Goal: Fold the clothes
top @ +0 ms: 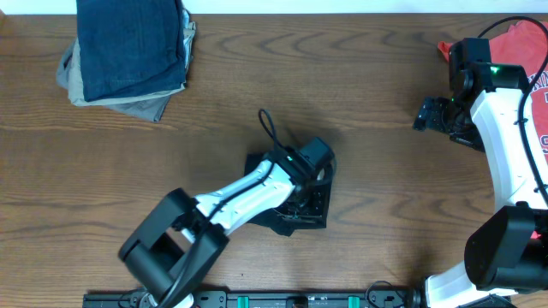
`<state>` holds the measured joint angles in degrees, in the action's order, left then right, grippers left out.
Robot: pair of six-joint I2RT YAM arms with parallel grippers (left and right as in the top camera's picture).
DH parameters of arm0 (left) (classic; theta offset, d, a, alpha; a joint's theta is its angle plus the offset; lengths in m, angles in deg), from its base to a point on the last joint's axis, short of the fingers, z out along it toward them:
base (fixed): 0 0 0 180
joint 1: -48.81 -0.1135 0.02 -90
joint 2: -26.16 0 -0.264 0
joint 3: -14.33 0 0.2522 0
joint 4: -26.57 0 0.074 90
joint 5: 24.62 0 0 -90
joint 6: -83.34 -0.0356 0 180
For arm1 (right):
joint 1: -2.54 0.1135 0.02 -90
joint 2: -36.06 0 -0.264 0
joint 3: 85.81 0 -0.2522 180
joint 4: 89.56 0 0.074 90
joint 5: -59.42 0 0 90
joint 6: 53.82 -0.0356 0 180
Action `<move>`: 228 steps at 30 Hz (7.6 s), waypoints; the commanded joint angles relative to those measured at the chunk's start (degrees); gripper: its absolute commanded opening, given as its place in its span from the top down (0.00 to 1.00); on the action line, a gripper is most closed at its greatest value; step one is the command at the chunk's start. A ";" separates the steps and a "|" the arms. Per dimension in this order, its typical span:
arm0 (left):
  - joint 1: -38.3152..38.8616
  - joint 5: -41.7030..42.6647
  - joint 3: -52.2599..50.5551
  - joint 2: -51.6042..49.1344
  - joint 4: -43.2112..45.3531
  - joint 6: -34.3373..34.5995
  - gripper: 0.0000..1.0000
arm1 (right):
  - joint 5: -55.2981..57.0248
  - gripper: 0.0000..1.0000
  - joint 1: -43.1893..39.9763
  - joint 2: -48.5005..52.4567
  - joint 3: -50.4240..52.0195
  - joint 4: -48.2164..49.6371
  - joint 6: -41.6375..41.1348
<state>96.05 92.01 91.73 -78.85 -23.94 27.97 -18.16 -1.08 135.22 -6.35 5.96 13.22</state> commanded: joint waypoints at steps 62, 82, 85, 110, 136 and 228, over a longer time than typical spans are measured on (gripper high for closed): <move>-27.54 -3.19 5.31 12.35 -14.80 -17.38 0.87 | 0.39 0.01 -0.48 -0.20 -0.44 0.00 0.50; -24.61 -3.30 -15.87 10.69 -2.36 -14.01 0.84 | 0.39 0.01 -0.48 -0.20 -0.44 0.00 0.52; -24.72 -3.26 -15.26 11.21 -3.45 -13.94 0.92 | 0.39 0.01 -0.48 -0.20 -0.44 0.00 0.52; -41.33 -4.98 -10.73 24.06 -8.85 -21.42 0.02 | 0.39 0.01 -0.48 -0.20 -0.44 0.00 0.50; -40.30 25.03 -15.85 0.92 6.03 -29.59 0.41 | 0.39 0.01 -0.48 -0.20 -0.44 0.00 0.52; -63.65 -35.50 43.25 -18.64 17.66 -19.93 0.40 | 0.39 0.01 -0.48 -0.20 -0.44 0.00 0.50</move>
<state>33.52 58.94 133.23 -97.54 -6.24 7.97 -18.16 -1.08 135.22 -6.35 5.96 13.22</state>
